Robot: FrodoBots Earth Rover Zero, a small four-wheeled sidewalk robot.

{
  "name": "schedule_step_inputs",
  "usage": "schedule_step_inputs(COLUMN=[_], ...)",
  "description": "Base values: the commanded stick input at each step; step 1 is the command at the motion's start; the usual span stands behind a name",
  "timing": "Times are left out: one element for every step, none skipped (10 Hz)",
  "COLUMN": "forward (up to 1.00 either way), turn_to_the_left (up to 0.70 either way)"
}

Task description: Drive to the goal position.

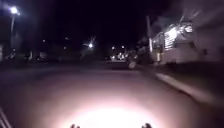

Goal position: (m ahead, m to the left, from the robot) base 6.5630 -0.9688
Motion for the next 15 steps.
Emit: schedule_step_inputs(forward=[0.85, 0.85, 0.85, 0.85, 0.85, 0.85, 0.85, 0.85, 0.85, 0.85, 0.85, 0.85, 0.85, 0.85, 0.85], turn_to_the_left=[0.0, 0.0, 0.0, 0.0, 0.0, 0.0, 0.0, 0.0, 0.0, 0.0, 0.0, -0.23, -0.34, -0.34, -0.34])
